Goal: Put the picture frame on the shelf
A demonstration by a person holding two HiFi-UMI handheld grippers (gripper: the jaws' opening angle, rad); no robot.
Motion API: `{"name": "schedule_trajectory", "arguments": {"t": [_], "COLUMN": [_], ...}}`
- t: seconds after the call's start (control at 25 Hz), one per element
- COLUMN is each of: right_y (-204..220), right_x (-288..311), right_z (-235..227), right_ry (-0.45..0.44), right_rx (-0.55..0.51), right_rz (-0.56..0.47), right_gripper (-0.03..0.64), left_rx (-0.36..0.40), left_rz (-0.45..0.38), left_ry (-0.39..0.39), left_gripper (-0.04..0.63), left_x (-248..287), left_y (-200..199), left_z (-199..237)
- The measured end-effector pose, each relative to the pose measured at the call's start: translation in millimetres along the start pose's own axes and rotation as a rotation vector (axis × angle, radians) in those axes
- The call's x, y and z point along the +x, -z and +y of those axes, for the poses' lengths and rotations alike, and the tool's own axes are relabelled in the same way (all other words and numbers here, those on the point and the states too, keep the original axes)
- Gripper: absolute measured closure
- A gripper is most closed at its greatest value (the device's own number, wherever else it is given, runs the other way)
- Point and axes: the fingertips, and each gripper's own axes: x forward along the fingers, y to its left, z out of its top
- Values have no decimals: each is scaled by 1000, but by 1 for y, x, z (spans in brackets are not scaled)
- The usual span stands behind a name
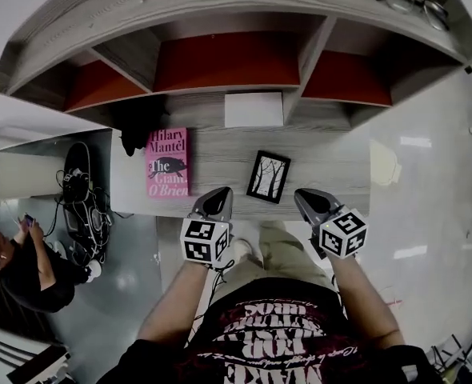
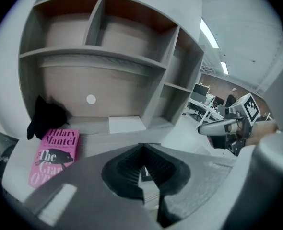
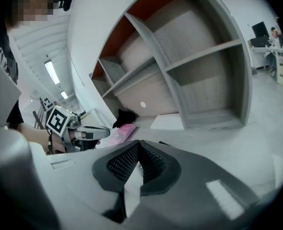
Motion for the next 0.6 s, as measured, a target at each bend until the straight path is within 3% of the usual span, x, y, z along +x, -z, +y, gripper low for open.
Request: {"name": "schedule_trajectory", "arguments": {"t": [0.28,0.6], "right_y": [69,122], "right_x": [34,64], "right_z": [-15,-46], "right_ry": [4,51], "right_rx": [64,277], "right_rz": [151,242], "right_gripper": [592,478], "left_rx": [-57,-115], "left_rz": [137,216], "left_ry": [21,93], "left_gripper": [594,538], "left_x": [47,83], "left_y": [53,90], "left_z": [3,4]}}
